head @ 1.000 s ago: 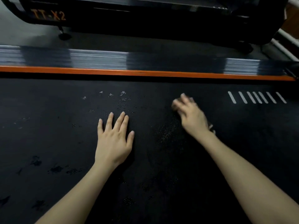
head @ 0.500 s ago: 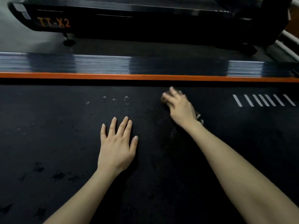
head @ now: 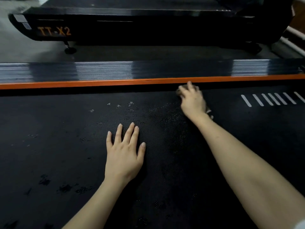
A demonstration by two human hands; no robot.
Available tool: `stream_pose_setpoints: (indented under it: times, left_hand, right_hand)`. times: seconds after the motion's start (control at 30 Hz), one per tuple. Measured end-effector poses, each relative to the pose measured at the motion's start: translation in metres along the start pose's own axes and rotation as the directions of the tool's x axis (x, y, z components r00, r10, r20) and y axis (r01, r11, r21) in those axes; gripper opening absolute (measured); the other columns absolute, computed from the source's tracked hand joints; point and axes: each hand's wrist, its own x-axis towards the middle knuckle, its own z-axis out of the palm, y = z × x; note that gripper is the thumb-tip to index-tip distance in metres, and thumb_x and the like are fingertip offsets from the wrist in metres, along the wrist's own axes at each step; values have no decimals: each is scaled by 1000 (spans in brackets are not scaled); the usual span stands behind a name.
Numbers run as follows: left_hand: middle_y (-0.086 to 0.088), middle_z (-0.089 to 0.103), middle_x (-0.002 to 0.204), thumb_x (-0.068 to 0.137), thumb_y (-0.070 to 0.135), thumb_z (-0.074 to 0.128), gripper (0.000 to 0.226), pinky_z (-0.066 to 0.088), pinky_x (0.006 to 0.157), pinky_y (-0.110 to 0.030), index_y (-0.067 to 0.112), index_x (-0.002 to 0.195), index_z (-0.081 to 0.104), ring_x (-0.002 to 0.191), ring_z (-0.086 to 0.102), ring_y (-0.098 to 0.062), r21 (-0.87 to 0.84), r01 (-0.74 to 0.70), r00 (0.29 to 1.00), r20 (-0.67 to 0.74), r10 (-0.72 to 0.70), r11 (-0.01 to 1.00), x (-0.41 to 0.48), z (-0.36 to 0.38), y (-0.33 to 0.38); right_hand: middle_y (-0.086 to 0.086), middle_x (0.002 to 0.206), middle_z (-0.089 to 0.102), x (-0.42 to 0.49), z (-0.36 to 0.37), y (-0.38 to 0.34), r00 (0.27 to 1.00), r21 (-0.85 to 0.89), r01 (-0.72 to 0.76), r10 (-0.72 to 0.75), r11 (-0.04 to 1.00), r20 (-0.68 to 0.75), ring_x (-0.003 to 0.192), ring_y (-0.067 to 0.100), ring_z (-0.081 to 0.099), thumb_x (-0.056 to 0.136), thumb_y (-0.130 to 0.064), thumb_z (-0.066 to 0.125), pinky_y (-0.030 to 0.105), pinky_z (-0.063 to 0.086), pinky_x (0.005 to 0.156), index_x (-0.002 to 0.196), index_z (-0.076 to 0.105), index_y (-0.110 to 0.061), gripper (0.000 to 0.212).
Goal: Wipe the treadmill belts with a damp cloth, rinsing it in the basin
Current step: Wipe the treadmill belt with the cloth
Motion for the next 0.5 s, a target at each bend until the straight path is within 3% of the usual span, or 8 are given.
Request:
stream_pose_setpoints:
  times: [0.07,0.13,0.23,0.37,0.43,0.5]
  left_hand:
    - [2,31,153,92,54,14,68,1,116,-48,18,146,36,145,17,-28,10,4,1000,-7,-4,1000,1,1,1]
    - [1,36,151,93,51,19,65,4,114,-49,16,143,41,143,24,-30,29,0,1000,-15,0,1000,1,2,2]
    - [0,41,148,93,50,22,63,8,112,-49,15,140,45,140,29,-32,54,-1,1000,-22,2,999,1,3,1]
    - [1,40,149,93,51,23,63,8,112,-49,17,141,45,140,29,-30,60,-8,1000,-19,9,998,1,3,-2]
    - [2,39,149,93,51,23,63,8,113,-49,17,141,46,141,29,-30,56,-14,1000,-23,15,998,1,3,-3]
    - [2,38,150,93,51,22,63,8,113,-48,17,141,44,141,28,-29,50,-13,999,-28,15,999,0,4,-4]
  right_hand:
    - [6,158,11,10,-3,0,981,1,-192,192,981,-21,141,40,13,99,-22,39,44,19,115,144,36,-25,44]
    - [9,158,7,12,4,-28,972,10,-234,234,972,-34,140,44,11,101,-26,34,46,17,115,144,33,-22,44]
    - [8,158,3,3,21,-76,1000,29,-16,15,999,27,139,45,11,100,-28,35,44,19,114,146,30,-21,46]
    - [2,159,1,-4,17,-80,963,47,229,-234,972,135,142,40,5,101,-26,35,42,12,116,145,31,-28,45]
    - [2,159,5,1,10,-52,957,11,262,-261,965,123,143,36,10,99,-22,39,39,12,116,143,36,-30,45]
    - [3,158,11,11,-1,-6,986,-30,159,-157,987,65,142,36,15,96,-16,44,40,17,115,142,40,-30,47]
